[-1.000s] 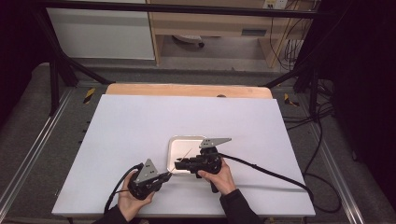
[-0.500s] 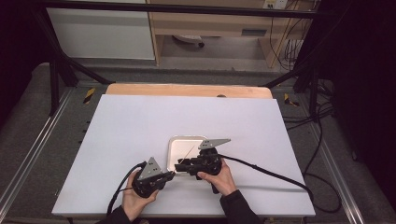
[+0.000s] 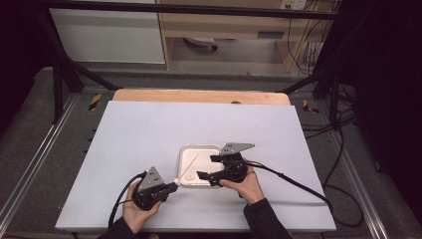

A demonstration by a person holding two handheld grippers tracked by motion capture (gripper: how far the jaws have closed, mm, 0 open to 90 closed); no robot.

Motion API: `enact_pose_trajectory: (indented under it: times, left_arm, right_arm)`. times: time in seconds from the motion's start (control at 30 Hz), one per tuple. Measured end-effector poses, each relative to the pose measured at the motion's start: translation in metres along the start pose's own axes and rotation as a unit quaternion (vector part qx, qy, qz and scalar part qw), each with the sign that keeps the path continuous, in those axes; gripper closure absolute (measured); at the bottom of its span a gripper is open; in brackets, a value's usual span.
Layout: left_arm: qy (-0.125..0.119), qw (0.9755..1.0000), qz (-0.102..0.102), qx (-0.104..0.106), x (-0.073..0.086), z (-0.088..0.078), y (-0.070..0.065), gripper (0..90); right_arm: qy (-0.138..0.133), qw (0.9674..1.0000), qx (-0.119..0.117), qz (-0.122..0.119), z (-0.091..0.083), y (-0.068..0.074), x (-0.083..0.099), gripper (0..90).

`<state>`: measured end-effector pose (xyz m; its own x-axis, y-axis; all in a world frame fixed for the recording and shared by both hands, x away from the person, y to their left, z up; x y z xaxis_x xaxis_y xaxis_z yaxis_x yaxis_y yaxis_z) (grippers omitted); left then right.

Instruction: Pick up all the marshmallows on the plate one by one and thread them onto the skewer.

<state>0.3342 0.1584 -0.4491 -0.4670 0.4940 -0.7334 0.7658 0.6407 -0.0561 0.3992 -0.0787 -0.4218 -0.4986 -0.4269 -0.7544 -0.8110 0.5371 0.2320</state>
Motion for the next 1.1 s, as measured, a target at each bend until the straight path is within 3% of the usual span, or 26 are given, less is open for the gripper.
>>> enact_pose_trajectory:
  times: [0.1,0.43,0.47,0.67,0.83,1.1]
  left_arm:
    - [0.000,1.0000,-0.006,-0.002,0.002,-0.003,0.003,88.4]
    - [0.003,0.9999,-0.008,-0.006,0.004,-0.004,0.005,88.6]
    - [0.004,0.9999,-0.008,-0.005,0.005,-0.004,0.005,88.6]
    - [0.007,0.9999,-0.007,-0.003,0.006,-0.005,0.005,88.6]
    - [0.008,1.0000,-0.006,-0.001,0.006,-0.004,0.004,88.6]
    - [0.010,0.9999,-0.004,0.001,0.006,-0.003,0.003,88.6]
  right_arm:
    - [0.016,0.9998,0.014,0.001,0.002,-0.008,0.004,11.0]
    - [0.042,0.9980,0.047,-0.013,0.006,-0.015,0.014,12.8]
    - [0.049,0.9965,0.064,-0.021,0.009,-0.017,0.015,16.9]
    - [0.076,0.9930,0.081,-0.040,0.017,-0.021,0.022,31.3]
    - [0.088,0.9904,0.091,-0.056,0.022,-0.020,0.027,43.8]
    - [0.101,0.9876,0.094,-0.075,0.028,-0.020,0.032,55.7]
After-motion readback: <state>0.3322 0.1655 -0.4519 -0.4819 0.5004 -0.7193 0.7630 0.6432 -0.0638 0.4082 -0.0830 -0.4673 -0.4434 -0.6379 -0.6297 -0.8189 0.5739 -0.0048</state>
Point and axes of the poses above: each handheld gripper's, and its own axes: z roughly forward along the jaws, x roughly out of its underside, y roughly to its left, the point moved 3 cm from there along z, roughly forward along the jaws, and after that the axes turned 7 degrees about y, right-handed, at the moved point
